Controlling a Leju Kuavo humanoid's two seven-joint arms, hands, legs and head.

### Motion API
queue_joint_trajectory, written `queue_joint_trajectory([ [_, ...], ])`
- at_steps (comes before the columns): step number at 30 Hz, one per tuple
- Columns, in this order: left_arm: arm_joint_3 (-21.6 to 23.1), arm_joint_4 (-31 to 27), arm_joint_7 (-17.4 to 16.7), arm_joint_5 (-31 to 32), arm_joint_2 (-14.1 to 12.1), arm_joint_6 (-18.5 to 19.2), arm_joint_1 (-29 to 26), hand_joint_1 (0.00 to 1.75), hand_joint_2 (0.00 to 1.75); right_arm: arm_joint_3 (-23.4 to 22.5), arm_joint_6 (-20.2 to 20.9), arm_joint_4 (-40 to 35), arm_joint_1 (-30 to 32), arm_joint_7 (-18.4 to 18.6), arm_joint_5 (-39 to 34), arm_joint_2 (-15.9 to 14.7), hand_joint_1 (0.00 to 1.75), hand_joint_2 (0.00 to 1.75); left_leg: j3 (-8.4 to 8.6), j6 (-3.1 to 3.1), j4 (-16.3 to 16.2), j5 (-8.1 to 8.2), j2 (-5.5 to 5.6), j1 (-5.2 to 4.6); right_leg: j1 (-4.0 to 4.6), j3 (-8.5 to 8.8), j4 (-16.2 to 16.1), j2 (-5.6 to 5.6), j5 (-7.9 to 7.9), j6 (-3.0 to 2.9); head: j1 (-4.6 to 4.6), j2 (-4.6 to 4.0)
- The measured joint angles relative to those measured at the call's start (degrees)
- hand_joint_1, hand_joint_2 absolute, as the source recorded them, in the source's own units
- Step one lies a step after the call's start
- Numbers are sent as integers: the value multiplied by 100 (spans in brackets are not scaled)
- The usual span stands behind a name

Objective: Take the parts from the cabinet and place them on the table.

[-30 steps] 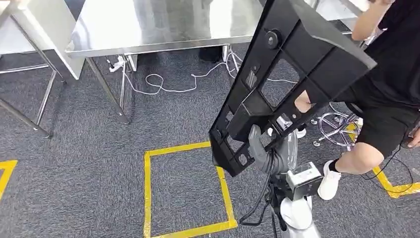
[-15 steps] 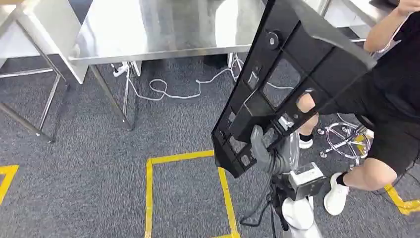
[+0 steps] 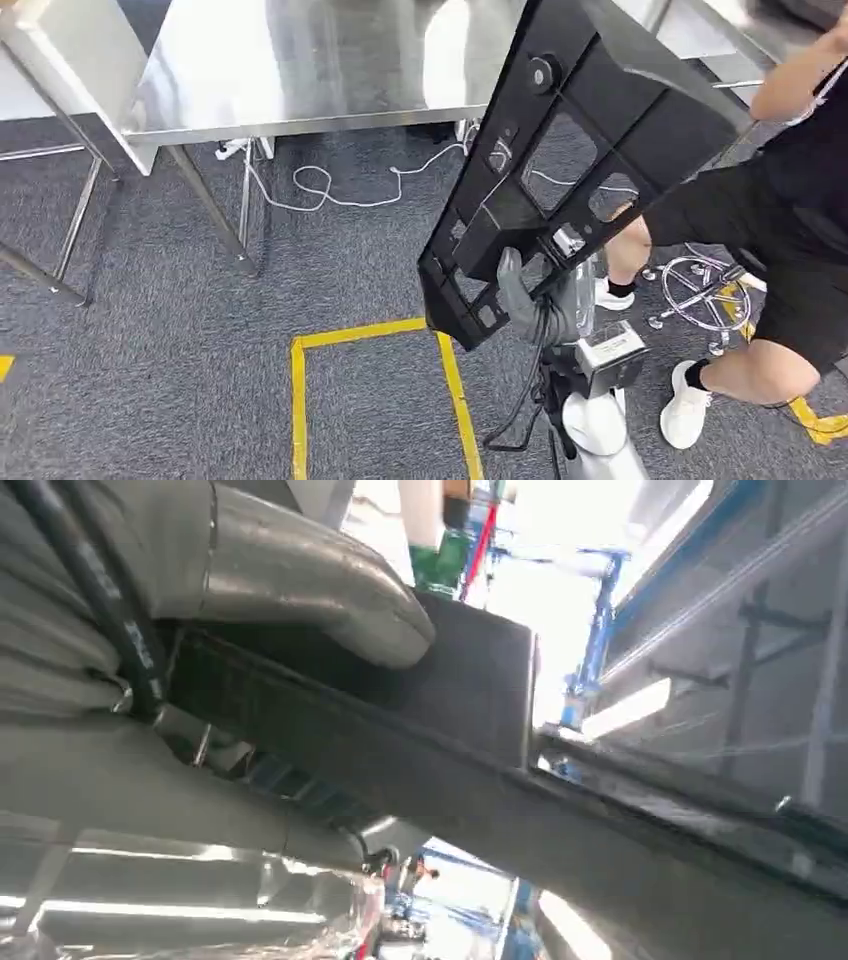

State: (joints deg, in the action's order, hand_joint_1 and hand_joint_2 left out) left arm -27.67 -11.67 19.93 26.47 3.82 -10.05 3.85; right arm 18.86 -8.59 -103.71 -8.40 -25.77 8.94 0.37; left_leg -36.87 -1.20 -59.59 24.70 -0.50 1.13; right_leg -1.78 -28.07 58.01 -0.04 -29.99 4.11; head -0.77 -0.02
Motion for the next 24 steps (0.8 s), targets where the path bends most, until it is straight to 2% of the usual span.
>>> queue_joint_trajectory([
  [1,0,-7,2,0,-2,-2,0,0,175,0,0,7,-2,2,0,-5,175,175,66,-45,49,8,5,1,-27,-176,252,-3,38,9,0,2],
  [2,0,-7,7,0,4,-2,9,0,175,4,0,7,-15,-2,4,-5,175,175,108,-86,66,35,22,-12,-17,-429,671,-1,79,12,2,0],
  [3,0,-7,7,0,0,-2,10,0,175,13,-2,9,-23,-4,4,-5,175,175,129,-137,68,72,40,-27,-3,-736,1125,-4,8,-42,7,0],
  [5,-2,-7,7,0,0,-4,8,0,175,11,-2,20,-11,-4,0,-15,175,175,213,-219,69,160,74,-80,48,-1268,1759,-1,-429,-211,13,0],
  [6,-2,-7,7,0,0,-4,9,0,175,11,0,24,-12,-4,0,-24,175,175,276,-244,69,208,95,-122,90,-1400,1818,0,-541,-241,16,0],
  [7,-2,-7,7,0,0,-4,3,0,175,13,-2,26,-11,-4,0,-29,175,175,340,-267,71,251,113,-166,131,-1414,1691,0,-518,-252,16,0],
  [8,-2,-7,9,0,2,-2,2,0,175,13,-2,26,-15,-4,0,-31,175,175,416,-291,74,303,133,-218,180,-1338,1358,1,-365,-247,20,0],
  [9,-2,-7,18,0,7,-2,3,0,175,13,-2,28,-17,-4,-2,-33,175,175,499,-309,77,350,146,-275,255,-1188,880,4,-91,-272,18,0],
  [10,-2,-7,24,0,15,-2,4,0,175,15,0,31,-23,-4,-6,-37,175,175,555,-328,84,396,151,-302,340,-1026,401,3,216,-330,20,0],
  [11,-2,4,31,0,66,0,2,0,175,17,-2,31,-18,-4,-18,-37,175,175,580,-343,82,434,167,-284,425,-955,173,42,486,-496,-9,0],
  [12,-2,-2,33,0,52,0,10,0,175,18,-2,33,-33,0,-26,-42,175,175,598,-305,78,492,196,-299,434,-964,107,94,358,-576,-53,0],
  [13,-2,-4,37,-4,66,0,24,0,175,17,-2,33,-50,0,-28,-44,175,175,587,-284,87,517,188,-291,428,-847,70,95,420,-570,-39,0],
  [14,-2,-7,42,-4,55,0,12,0,175,17,-2,33,-53,-2,-28,-44,175,175,624,-280,-2,467,180,-278,392,-893,-17,93,510,-617,-48,2],
  [15,-2,-7,46,-4,55,2,-1,0,175,17,-2,35,-48,2,-28,-42,175,175,676,-253,-20,484,171,-276,335,-722,-51,97,561,-675,-24,0],
  [16,-4,-9,46,-4,26,0,-5,0,175,20,-2,35,-51,0,-29,-39,175,175,615,-220,-141,549,169,-262,281,-614,-107,65,568,-683,17,0],
  [17,-2,-7,50,-4,42,-2,-2,0,175,17,-2,35,-63,2,-31,-33,175,175,515,-174,-373,579,157,-259,259,-548,-124,53,558,-701,7,0],
  [18,-2,-7,50,-4,46,-2,6,0,175,17,-2,35,-88,0,-31,-13,175,175,291,-106,-753,656,150,-210,237,-520,-127,50,539,-718,9,0],
  [20,-4,-9,50,-4,39,-4,-1,0,175,18,-2,37,-89,2,-33,8,175,175,-191,17,-1428,1020,132,-100,190,-476,-126,49,462,-678,11,0],
  [21,-4,-9,50,-4,37,-4,-12,0,175,17,-2,44,-84,2,-33,9,175,175,-372,86,-1599,1148,124,-49,156,-445,-125,57,426,-632,-2,0],
  [22,-4,-9,50,-4,35,-4,-13,0,175,17,-2,59,-83,9,-35,9,175,175,-436,146,-1536,1097,106,6,110,-400,-123,69,385,-590,7,0],
  [23,-2,-9,50,-4,33,-4,-11,0,175,17,-2,68,-83,9,-37,9,175,175,-382,223,-1250,877,82,62,64,-342,-118,80,338,-536,0,0],
  [24,-4,-9,50,-4,26,-4,-11,0,175,17,-2,77,-85,11,-42,9,175,175,-216,285,-786,545,59,117,17,-269,-115,83,282,-479,0,0],
])
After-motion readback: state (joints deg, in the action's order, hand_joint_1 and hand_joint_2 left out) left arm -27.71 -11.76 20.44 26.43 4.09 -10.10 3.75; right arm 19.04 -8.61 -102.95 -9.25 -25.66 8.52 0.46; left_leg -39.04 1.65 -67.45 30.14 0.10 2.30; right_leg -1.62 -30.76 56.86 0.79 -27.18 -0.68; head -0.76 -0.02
